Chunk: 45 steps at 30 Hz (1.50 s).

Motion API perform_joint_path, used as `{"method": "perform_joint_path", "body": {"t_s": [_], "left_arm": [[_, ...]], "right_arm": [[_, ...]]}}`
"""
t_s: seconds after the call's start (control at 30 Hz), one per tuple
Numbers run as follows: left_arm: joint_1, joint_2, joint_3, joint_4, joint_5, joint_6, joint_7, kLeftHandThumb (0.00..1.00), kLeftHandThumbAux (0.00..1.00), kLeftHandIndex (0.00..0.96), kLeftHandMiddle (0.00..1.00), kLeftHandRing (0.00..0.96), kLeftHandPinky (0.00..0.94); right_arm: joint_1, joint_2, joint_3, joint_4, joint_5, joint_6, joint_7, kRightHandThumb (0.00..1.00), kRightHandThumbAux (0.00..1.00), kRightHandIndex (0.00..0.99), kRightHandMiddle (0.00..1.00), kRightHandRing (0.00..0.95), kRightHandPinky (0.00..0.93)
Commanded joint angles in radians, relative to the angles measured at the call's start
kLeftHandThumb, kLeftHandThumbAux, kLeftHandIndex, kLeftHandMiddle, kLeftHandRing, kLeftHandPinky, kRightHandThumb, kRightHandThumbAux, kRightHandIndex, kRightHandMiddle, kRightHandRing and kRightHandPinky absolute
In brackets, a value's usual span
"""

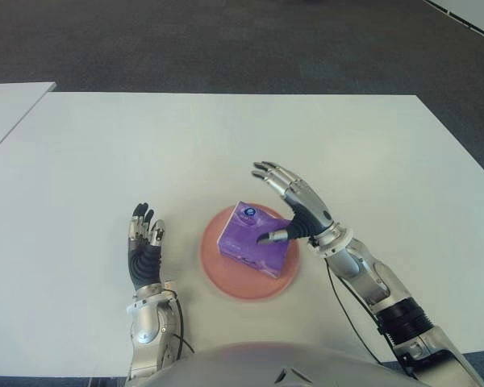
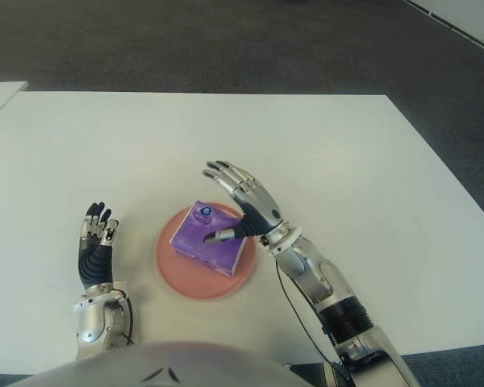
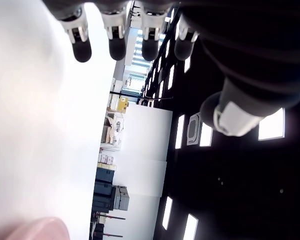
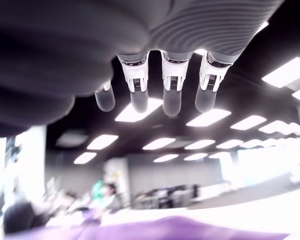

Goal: Put the tissue paper into the plate.

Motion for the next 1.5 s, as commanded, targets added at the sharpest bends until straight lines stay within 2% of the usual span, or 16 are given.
{"method": "perform_joint_path", "body": {"t_s": [0.03, 0.13, 0.23, 0.4, 0.47, 0.53, 0.67, 0.83, 1.03, 1.27, 1.5], "left_arm": [[-0.003, -0.067, -0.018, 0.016, -0.02, 0.007, -0.03, 0.11, 0.553, 0.072, 0.008, 0.0, 0.006], [0.007, -0.057, -0.023, 0.007, -0.019, 0.013, -0.042, 0.128, 0.55, 0.077, 0.01, 0.0, 0.001], [0.035, -0.027, -0.043, -0.029, -0.007, 0.04, -0.073, 0.146, 0.55, 0.076, 0.009, 0.0, 0.0], [0.057, -0.012, -0.045, -0.055, 0.004, 0.056, -0.097, 0.156, 0.557, 0.071, 0.009, 0.0, 0.0], [0.069, -0.006, -0.044, -0.075, 0.02, 0.072, -0.1, 0.156, 0.56, 0.066, 0.004, 0.0, 0.0], [0.077, -0.004, -0.042, -0.09, 0.029, 0.085, -0.101, 0.154, 0.561, 0.062, 0.002, 0.0, 0.0], [0.1, 0.004, -0.04, -0.128, 0.053, 0.121, -0.104, 0.146, 0.561, 0.05, 0.0, 0.0, 0.0], [0.119, 0.005, -0.035, -0.157, 0.054, 0.143, -0.116, 0.14, 0.565, 0.042, 0.0, 0.0, 0.0], [0.151, 0.007, -0.034, -0.183, 0.026, 0.152, -0.148, 0.138, 0.573, 0.041, 0.0, 0.0, 0.0], [0.175, 0.002, -0.029, -0.202, -0.002, 0.168, -0.177, 0.141, 0.573, 0.057, 0.002, 0.0, 0.0], [0.202, -0.01, -0.033, -0.22, -0.011, 0.193, -0.181, 0.136, 0.544, 0.082, 0.024, 0.0, 0.0]], "right_arm": [[0.062, 0.047, -0.083, -0.002, 0.207, 0.087, 0.092, 0.186, 0.304, 0.0, 0.0, 0.0, 0.0], [0.088, 0.07, -0.11, -0.02, 0.27, 0.108, 0.125, 0.177, 0.302, 0.0, 0.0, 0.0, 0.0], [0.128, 0.105, -0.155, 0.021, 0.363, 0.076, 0.13, 0.148, 0.306, 0.0, 0.0, 0.0, 0.0], [0.149, 0.136, -0.197, 0.075, 0.386, 0.018, 0.119, 0.089, 0.303, 0.0, 0.0, 0.0, 0.0], [0.163, 0.157, -0.216, 0.072, 0.418, 0.018, 0.123, 0.06, 0.301, 0.0, 0.0, 0.0, 0.0], [0.176, 0.173, -0.228, 0.059, 0.448, 0.03, 0.137, 0.045, 0.299, 0.0, 0.0, 0.0, 0.0], [0.26, 0.211, -0.252, -0.05, 0.563, 0.128, 0.183, 0.023, 0.296, 0.0, 0.0, 0.0, 0.0], [0.346, 0.245, -0.276, -0.116, 0.642, 0.193, 0.22, 0.016, 0.297, 0.0, 0.0, 0.0, 0.0], [0.408, 0.307, -0.306, -0.056, 0.74, 0.194, 0.267, 0.02, 0.295, 0.0, 0.0, 0.0, 0.0], [0.44, 0.35, -0.325, -0.051, 0.766, 0.196, 0.292, 0.034, 0.299, 0.0, 0.0, 0.0, 0.0], [0.504, 0.36, -0.313, -0.072, 0.737, 0.199, 0.322, 0.034, 0.318, 0.0, 0.0, 0.0, 0.0]]}}
